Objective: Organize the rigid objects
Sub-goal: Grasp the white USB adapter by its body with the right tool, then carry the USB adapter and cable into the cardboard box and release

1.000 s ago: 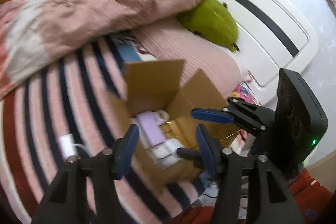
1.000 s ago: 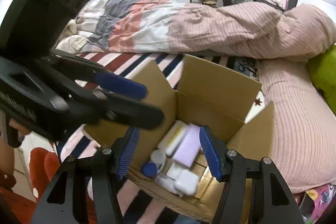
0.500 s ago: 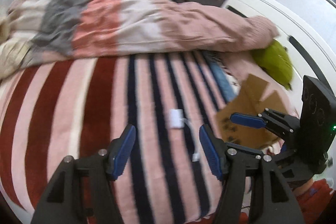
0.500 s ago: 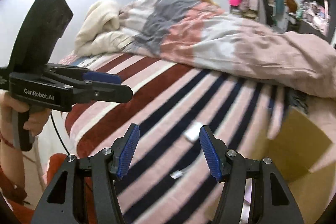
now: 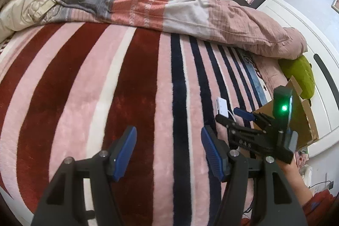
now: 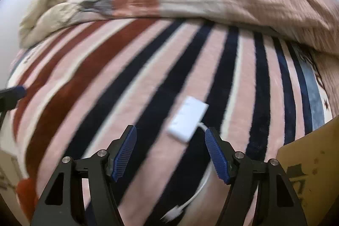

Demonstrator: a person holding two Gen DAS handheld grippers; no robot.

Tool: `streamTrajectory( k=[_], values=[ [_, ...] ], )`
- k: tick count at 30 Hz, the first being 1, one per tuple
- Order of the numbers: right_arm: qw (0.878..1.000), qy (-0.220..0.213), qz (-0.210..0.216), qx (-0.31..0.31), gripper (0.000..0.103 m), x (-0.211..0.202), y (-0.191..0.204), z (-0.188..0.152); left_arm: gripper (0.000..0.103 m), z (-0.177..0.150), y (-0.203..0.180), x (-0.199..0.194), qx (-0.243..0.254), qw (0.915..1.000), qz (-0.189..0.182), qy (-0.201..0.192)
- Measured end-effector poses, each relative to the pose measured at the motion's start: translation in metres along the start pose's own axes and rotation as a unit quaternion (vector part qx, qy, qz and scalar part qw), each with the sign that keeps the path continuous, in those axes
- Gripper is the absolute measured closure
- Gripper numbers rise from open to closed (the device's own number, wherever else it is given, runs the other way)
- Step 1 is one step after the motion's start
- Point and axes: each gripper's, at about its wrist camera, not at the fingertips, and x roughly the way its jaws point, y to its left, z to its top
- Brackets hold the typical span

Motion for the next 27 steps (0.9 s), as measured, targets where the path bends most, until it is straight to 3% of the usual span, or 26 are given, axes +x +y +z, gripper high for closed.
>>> streamTrajectory(
  k=[7,8,9,10,15,23,27],
  values=[
    [1.000,-0.002,0.004,0.021,0.040,0.012,-0.014,0.000,0.043,-0.002,0.005,0.008,-0.006,0.9999,-0.001,0.012],
    [1.000,-0.006,0.006,0.021,0.041,0.011,-0.014,0.000,0.043,-0.003,0.004,0.008,-0.006,0.9999,0.000,0.014],
    [1.000,-0.009,0.009,0.020,0.053,0.011,-0.013,0.000,0.043,-0.003,0.003,0.008,-0.006,0.9999,0.001,0.015],
    [1.000,-0.010,0.012,0.016,0.056,0.011,-0.012,0.001,0.043,-0.004,0.002,0.007,-0.004,0.9999,0.001,0.015],
    [0.999,-0.026,0.036,-0.001,0.061,0.000,-0.001,-0.001,0.043,-0.006,-0.007,-0.002,0.001,0.9999,-0.003,0.013],
    [0.987,-0.072,0.122,-0.077,0.061,-0.061,0.043,-0.001,0.043,0.004,-0.037,-0.020,0.013,0.9977,-0.066,0.005],
    [0.978,-0.067,0.144,-0.133,0.061,-0.081,0.063,-0.006,0.043,0.004,-0.047,-0.024,0.014,0.9980,-0.062,-0.001]
  ],
)
